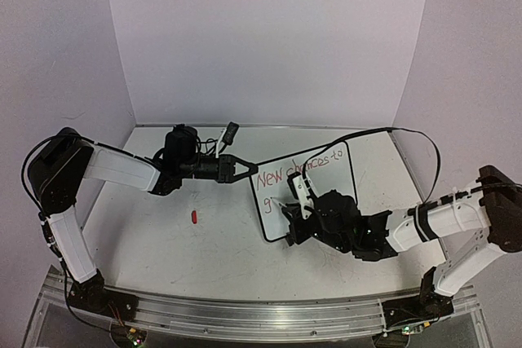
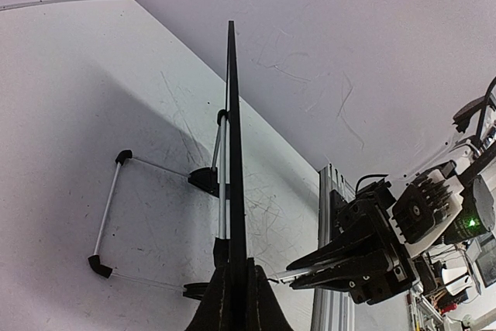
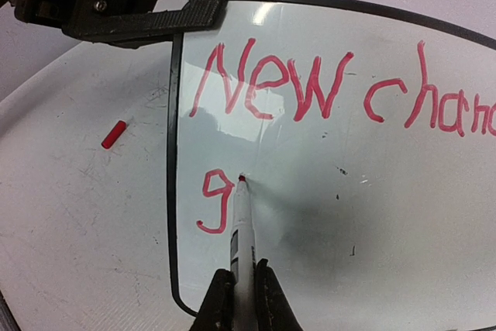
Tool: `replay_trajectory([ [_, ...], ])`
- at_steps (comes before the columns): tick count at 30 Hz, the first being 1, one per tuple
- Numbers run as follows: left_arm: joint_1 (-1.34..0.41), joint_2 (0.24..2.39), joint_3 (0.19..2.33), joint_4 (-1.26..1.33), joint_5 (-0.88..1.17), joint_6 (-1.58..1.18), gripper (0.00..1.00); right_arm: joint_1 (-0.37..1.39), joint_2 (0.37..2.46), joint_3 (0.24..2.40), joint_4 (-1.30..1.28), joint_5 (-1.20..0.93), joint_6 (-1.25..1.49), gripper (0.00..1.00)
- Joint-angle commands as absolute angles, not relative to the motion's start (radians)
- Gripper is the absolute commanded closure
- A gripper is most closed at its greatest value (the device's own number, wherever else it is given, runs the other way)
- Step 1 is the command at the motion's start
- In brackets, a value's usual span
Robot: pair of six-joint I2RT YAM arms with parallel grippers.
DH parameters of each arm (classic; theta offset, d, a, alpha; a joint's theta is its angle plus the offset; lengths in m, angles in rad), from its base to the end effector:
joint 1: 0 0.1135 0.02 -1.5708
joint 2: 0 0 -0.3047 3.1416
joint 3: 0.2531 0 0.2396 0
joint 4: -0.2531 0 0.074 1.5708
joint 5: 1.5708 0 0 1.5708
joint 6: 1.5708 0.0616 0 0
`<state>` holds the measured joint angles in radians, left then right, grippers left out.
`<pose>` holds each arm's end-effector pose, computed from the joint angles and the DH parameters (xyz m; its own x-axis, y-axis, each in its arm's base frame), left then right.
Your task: Write a sentence on the whiteboard
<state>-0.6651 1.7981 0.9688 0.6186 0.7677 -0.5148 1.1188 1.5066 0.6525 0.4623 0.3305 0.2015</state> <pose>0.2925 -0.2838 0.2551 -0.6250 0.0400 -0.7796 0.7706 0.1915 -0.6079 0.1579 0.2794 0.2316 -0.3075 -0.1999 -0.9303 -0.6719 0.7379 0.0636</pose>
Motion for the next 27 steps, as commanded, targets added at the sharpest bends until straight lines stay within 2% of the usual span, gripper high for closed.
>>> replay_trajectory([
  [1,-0.675,1.776,0.986,0.542,0.798,-0.502,1.00,1.119,1.509,0.651,0.446,0.339,0.235,1.00],
  [27,-0.675,1.781,0.988,0.543,0.799,-0.503,1.00,1.130,1.506,0.650,0.456,0.353,0.248,1.00],
])
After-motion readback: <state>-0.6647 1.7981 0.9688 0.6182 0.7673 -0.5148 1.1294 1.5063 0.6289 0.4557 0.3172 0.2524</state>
